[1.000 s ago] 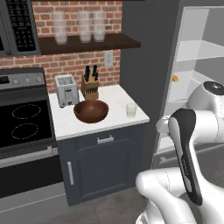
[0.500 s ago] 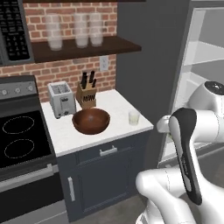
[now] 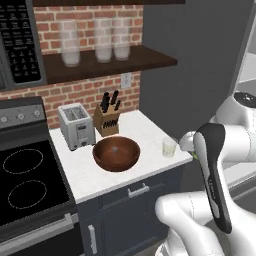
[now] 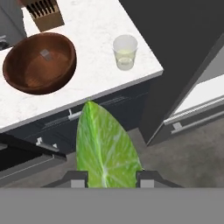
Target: Grab a lemon wedge from the fridge and one ice cube from the ice bowl, and put them in the glass of lemonade.
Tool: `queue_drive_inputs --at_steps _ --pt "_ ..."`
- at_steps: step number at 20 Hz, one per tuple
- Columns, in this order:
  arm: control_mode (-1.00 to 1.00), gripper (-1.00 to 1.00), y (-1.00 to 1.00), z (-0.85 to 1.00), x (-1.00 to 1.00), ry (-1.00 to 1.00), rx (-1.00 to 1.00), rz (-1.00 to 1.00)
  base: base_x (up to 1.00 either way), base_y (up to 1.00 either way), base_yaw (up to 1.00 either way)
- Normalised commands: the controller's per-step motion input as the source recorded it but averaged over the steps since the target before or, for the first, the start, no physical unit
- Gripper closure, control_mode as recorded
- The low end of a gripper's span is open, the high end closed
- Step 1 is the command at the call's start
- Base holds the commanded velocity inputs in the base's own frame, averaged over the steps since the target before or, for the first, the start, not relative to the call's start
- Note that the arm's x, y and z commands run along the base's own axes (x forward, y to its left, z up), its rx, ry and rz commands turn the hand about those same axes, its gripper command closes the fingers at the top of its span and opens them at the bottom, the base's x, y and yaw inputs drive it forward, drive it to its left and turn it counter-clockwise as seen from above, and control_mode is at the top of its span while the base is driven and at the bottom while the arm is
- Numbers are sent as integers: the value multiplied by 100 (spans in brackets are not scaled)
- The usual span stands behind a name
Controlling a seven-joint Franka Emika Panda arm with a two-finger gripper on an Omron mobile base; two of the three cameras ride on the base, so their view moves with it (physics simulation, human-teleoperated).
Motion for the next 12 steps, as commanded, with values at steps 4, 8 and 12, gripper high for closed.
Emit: queue_drive_inputs --at_steps 4,8,12 --pt "100 100 0 0 0 0 0 0 36 23 -7" --pt "100 100 0 0 0 0 0 0 46 13 -1" --pt "100 100 0 0 0 0 0 0 44 28 -4"
